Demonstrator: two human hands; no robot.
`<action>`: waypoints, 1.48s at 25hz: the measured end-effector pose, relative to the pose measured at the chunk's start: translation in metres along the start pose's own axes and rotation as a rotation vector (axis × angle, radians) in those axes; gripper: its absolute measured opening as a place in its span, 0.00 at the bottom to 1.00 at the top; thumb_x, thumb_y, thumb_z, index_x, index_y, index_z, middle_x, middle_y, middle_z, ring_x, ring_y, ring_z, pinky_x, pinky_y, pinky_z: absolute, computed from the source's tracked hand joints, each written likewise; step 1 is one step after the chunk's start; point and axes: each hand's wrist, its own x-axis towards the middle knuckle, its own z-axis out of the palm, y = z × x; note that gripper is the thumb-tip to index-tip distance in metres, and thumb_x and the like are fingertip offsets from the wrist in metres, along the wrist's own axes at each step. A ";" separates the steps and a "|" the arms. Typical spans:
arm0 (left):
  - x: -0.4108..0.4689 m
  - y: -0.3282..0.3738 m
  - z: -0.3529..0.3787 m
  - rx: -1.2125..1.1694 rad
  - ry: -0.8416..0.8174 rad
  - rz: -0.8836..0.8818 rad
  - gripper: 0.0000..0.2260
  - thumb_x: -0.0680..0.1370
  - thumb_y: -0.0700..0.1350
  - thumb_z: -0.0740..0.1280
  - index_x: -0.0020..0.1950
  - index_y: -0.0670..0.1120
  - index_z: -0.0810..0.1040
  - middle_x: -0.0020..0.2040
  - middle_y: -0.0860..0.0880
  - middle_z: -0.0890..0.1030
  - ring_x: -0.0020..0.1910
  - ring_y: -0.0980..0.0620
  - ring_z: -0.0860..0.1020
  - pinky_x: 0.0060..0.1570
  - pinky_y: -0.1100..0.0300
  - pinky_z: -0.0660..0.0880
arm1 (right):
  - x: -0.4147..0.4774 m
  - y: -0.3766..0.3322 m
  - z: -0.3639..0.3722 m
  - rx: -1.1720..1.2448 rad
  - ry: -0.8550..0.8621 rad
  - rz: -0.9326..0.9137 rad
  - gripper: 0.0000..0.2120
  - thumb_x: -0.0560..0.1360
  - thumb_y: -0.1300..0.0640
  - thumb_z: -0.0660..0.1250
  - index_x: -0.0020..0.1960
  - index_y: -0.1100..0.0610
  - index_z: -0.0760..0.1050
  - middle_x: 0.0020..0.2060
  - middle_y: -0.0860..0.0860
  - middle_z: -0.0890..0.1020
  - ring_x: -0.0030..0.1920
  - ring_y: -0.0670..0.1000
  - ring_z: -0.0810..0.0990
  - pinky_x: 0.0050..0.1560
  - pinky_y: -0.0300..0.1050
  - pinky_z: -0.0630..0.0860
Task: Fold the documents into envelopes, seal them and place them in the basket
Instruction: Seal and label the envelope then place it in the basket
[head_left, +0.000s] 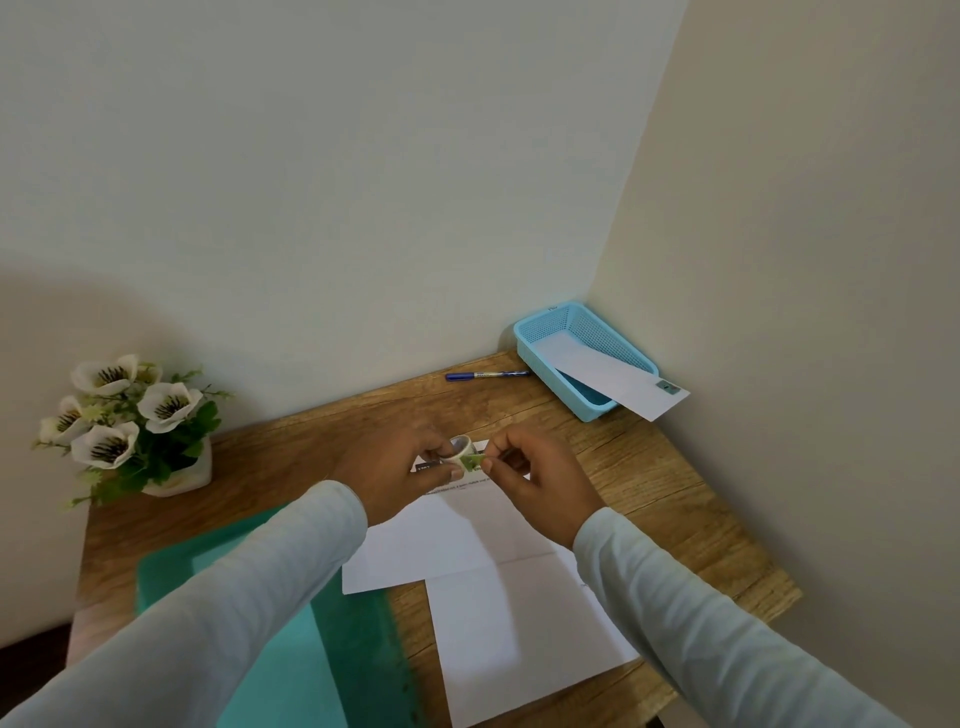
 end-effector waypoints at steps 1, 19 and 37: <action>0.001 -0.003 0.002 0.012 -0.002 -0.025 0.09 0.78 0.58 0.70 0.56 0.58 0.83 0.49 0.62 0.78 0.40 0.62 0.75 0.35 0.69 0.64 | -0.001 0.001 0.001 0.005 -0.014 0.019 0.04 0.78 0.55 0.71 0.46 0.49 0.79 0.45 0.43 0.83 0.47 0.47 0.82 0.49 0.48 0.82; 0.068 -0.100 -0.011 0.513 0.000 -0.351 0.17 0.83 0.61 0.60 0.68 0.59 0.79 0.51 0.50 0.84 0.46 0.48 0.81 0.48 0.55 0.80 | -0.008 0.064 -0.018 0.227 0.140 0.528 0.05 0.80 0.59 0.70 0.46 0.56 0.77 0.48 0.50 0.85 0.47 0.52 0.85 0.45 0.41 0.80; 0.016 0.017 0.106 0.097 -0.045 0.056 0.18 0.81 0.58 0.65 0.69 0.56 0.73 0.66 0.56 0.75 0.65 0.52 0.72 0.64 0.55 0.73 | 0.004 0.083 0.001 -0.144 0.047 0.676 0.05 0.77 0.52 0.72 0.44 0.49 0.79 0.44 0.47 0.83 0.47 0.52 0.82 0.51 0.50 0.82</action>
